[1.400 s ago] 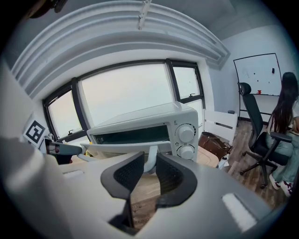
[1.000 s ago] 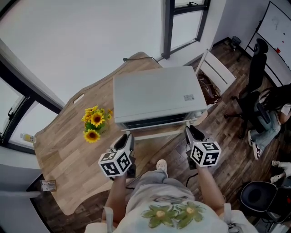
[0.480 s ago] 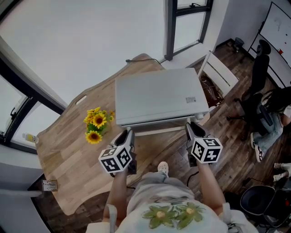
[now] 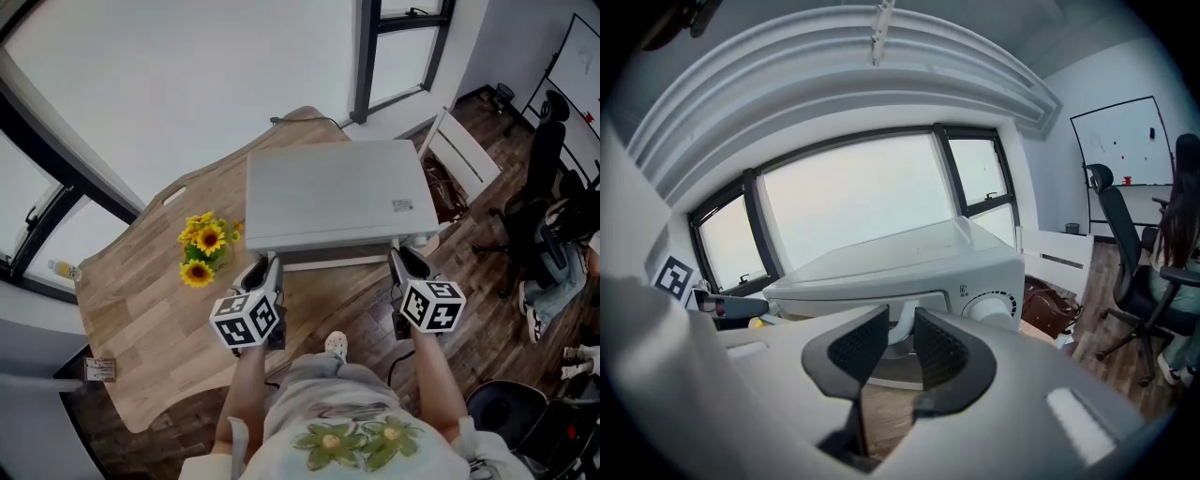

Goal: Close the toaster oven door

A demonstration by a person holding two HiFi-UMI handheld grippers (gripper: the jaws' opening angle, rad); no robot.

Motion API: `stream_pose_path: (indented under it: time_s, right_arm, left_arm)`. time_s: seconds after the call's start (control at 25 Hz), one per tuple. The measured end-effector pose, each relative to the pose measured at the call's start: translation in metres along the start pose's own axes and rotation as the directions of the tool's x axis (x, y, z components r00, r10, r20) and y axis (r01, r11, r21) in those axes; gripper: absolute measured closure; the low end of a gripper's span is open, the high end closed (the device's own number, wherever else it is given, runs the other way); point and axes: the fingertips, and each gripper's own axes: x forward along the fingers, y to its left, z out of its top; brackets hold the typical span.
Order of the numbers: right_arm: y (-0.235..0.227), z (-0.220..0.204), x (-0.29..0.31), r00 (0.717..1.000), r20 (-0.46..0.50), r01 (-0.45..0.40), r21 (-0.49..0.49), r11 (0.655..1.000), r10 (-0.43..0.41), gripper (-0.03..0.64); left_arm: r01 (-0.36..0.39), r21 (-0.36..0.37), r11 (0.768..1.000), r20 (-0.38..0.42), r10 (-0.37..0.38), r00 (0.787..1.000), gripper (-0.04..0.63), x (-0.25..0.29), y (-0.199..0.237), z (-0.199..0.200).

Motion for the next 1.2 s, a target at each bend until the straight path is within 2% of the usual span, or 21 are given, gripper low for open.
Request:
stream_pose_path:
  time_s: [0.12,0.24,0.44,0.56,0.6,0.64,0.8,0.96,1.2]
  right_arm:
    - [0.002,0.002,-0.001,1.0,0.027,-0.002,-0.074,0.997,0.004,0.528]
    - [0.006,0.007,-0.005,0.998,0.067,0.027,-0.184,0.983,-0.015,0.529]
    - [0.02,0.015,-0.024,0.985,0.173,0.026,-0.211,0.977,0.012,0.531]
    - [0.036,0.011,-0.039,0.978,0.205,0.014,-0.24,0.971,0.037,0.574]
    - [0.041,0.009,-0.046,0.976,0.211,0.007,-0.25,0.968,0.047,0.618]
    - [0.047,0.006,-0.052,0.975,0.214,-0.002,-0.258,0.966,0.059,0.617]
    - [0.067,-0.001,-0.072,0.97,0.222,-0.039,-0.257,0.966,0.098,0.618]
    - [0.082,-0.011,-0.09,0.967,0.216,-0.074,-0.272,0.96,0.136,0.618]
    - [0.096,-0.027,-0.11,0.967,0.196,-0.099,-0.29,0.952,0.16,0.618]
  left_arm:
    - [0.029,0.068,0.997,0.066,-0.034,0.997,0.488,-0.002,-0.002,0.003]
    - [0.06,0.075,0.995,0.128,-0.069,0.989,0.472,-0.009,-0.004,0.006]
    - [0.067,0.097,0.993,0.215,-0.087,0.973,0.472,-0.03,-0.012,0.012]
    - [0.084,0.141,0.986,0.254,-0.118,0.96,0.472,-0.049,-0.026,0.013]
    - [0.089,0.159,0.983,0.264,-0.129,0.956,0.472,-0.056,-0.032,0.012]
    - [0.09,0.179,0.98,0.273,-0.137,0.952,0.48,-0.063,-0.038,0.01]
    - [0.08,0.236,0.968,0.296,-0.15,0.943,0.592,-0.086,-0.057,0.004]
    - [0.108,0.25,0.962,0.282,-0.179,0.943,0.592,-0.102,-0.074,-0.01]
    - [0.109,0.259,0.96,0.272,-0.181,0.945,0.592,-0.122,-0.085,-0.027]
